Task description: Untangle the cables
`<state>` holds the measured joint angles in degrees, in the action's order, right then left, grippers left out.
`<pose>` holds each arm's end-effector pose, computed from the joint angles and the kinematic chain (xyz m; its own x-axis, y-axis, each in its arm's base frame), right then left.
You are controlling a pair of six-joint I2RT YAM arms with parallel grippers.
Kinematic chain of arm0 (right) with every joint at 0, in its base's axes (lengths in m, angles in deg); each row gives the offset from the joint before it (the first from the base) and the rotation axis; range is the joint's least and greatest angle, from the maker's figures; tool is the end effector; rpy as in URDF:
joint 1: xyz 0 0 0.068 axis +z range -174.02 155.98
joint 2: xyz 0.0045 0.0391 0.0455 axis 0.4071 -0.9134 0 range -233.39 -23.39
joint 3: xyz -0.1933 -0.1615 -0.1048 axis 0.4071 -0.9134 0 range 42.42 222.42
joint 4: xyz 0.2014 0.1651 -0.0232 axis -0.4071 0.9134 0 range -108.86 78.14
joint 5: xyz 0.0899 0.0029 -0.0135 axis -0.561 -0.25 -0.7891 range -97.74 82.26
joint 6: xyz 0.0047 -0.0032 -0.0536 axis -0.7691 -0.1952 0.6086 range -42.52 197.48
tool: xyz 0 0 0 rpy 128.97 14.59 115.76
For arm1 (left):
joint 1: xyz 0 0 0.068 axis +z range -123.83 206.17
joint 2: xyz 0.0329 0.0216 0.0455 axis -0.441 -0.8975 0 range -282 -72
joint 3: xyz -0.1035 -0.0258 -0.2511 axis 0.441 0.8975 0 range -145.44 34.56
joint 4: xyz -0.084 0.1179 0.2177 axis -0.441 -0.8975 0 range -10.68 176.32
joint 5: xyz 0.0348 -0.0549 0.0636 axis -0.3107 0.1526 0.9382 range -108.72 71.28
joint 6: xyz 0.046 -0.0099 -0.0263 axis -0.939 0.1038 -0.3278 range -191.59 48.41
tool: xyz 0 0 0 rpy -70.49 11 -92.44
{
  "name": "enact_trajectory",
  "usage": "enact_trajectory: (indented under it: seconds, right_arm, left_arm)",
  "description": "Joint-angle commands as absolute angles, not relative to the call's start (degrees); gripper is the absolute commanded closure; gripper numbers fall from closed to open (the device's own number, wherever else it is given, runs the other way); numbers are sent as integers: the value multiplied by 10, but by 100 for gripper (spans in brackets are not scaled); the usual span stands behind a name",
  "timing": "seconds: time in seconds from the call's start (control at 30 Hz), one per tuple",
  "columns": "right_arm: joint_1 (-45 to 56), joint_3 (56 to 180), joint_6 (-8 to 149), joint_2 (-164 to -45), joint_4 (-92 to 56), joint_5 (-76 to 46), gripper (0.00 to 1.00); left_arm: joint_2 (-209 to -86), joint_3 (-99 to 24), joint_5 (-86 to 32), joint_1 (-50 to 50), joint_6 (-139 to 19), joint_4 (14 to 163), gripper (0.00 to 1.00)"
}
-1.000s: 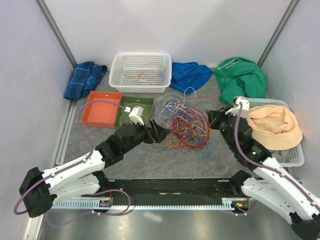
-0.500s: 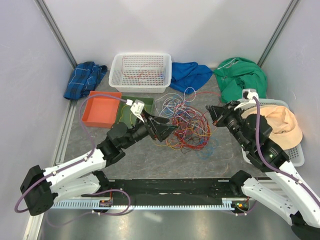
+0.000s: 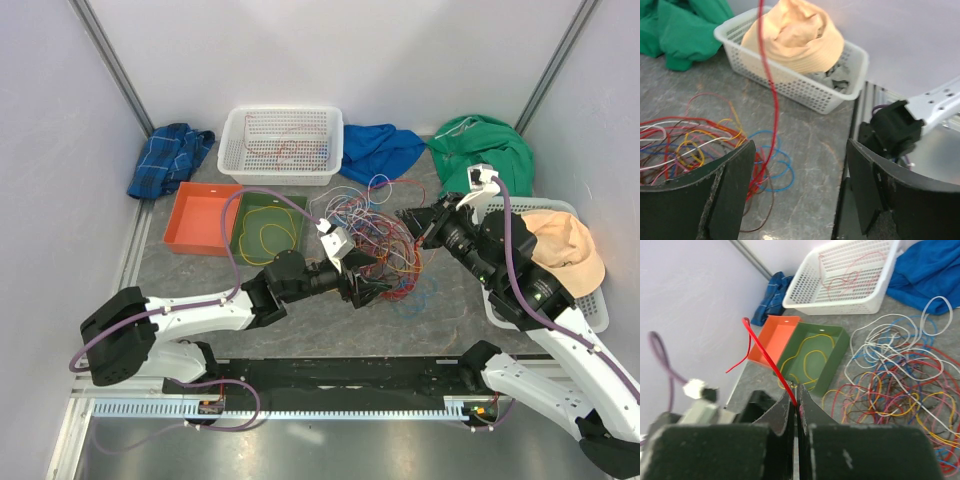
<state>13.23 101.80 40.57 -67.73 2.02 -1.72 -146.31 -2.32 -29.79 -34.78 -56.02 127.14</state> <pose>0.1306 0.0945 0.4084 -0.3764 0.4640 -0.8019 -0.3662 0.7205 0.5889 0.1340 -0.2554 0.2729 -0.2276 -0.1329 -0.9646 0.9238 0.2837 -0.2570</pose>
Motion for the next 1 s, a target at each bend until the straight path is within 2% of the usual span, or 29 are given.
enact_trajectory:
  seconds: [0.0,0.07,0.17,0.2,0.27,0.3,0.33,0.4,0.43,0.5,0.53,0.63,0.7,0.97]
  right_arm:
    - [134,1049,387,-668,17,-62,100]
    - [134,1049,388,-664,17,-63,100]
    - [134,1046,389,-658,18,-66,100]
    - [134,1045,388,-655,17,-66,100]
    - [134,1040,389,-653,18,-65,100]
    - [134,1038,392,-650,18,-64,100]
    - [134,1036,395,-647,18,-57,99]
    - [133,1028,404,-632,19,-48,84]
    - [134,1025,407,-626,19,-40,66]
    - [133,1023,415,-612,21,-20,43]
    - [134,1024,421,-609,24,-12,25]
    - [134,1025,433,-593,42,30,5]
    - [134,1016,437,-574,48,63,2]
    - [133,944,460,-515,46,126,2]
  left_arm:
    - [-1489,-59,-231,-352,-617,1320,22]
    - [-1499,-69,-211,-353,-618,1322,25]
    - [-1517,-84,-228,-352,-611,1329,40]
    - [-1520,-88,-235,-352,-610,1329,55]
    - [-1523,-97,-252,-352,-603,1331,78]
    - [-1521,-99,-256,-352,-601,1330,98]
    - [-1509,-99,-256,-352,-598,1326,98]
    - [-1489,-99,-252,-353,-596,1306,98]
    - [-1465,-100,-247,-353,-597,1297,98]
    - [-1442,-117,-226,-352,-589,1242,98]
    - [-1429,-129,-197,-352,-586,1209,98]
    - [-1395,-199,-135,-349,-581,1080,98]
    - [-1387,-260,-111,-339,-578,1003,98]
    - [-1435,-448,-104,-226,-551,888,98]
